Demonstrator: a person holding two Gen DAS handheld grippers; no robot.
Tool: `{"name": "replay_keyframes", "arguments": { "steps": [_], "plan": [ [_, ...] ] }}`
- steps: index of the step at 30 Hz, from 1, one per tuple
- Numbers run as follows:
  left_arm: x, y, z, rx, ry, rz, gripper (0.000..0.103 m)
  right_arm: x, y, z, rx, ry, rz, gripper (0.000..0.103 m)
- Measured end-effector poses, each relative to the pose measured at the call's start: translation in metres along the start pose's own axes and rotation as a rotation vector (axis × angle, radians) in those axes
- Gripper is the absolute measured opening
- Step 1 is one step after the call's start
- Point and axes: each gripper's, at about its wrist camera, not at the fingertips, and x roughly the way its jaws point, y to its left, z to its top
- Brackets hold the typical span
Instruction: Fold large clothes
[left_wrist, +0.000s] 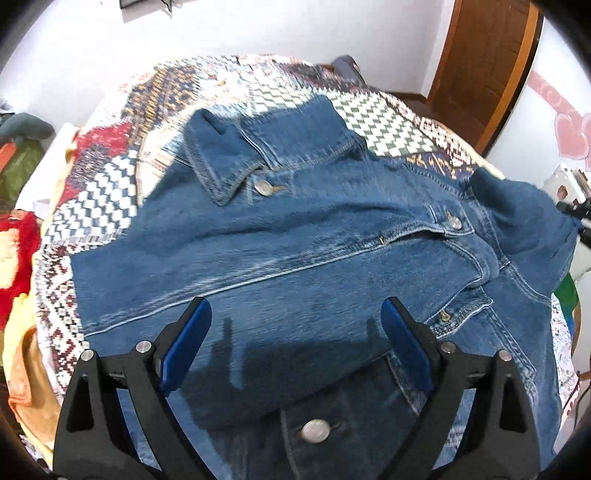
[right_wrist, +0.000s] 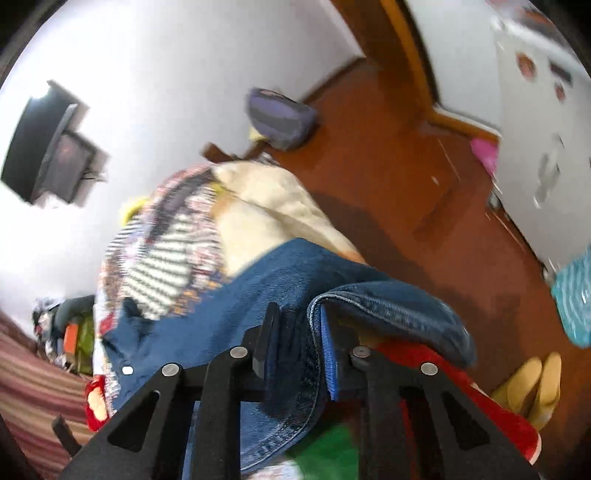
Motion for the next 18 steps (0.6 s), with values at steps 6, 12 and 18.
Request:
{"name": "replay_keyframes", "arguments": {
  "steps": [6, 12, 18],
  "plan": [
    [-0.034, 0.018, -0.003, -0.034, -0.077, 0.001, 0.093, -0.044, 0.084, 0.000, -0.166, -0.075, 0.134, 0.017],
    [-0.057, 0.031, -0.012, -0.064, -0.125, -0.008, 0.093, -0.053, 0.174, -0.035, -0.333, -0.040, 0.313, 0.013],
    [-0.071, 0.044, -0.025, -0.054, -0.134, 0.025, 0.093, -0.014, 0.227, -0.102, -0.490, 0.072, 0.266, 0.013]
  ]
}}
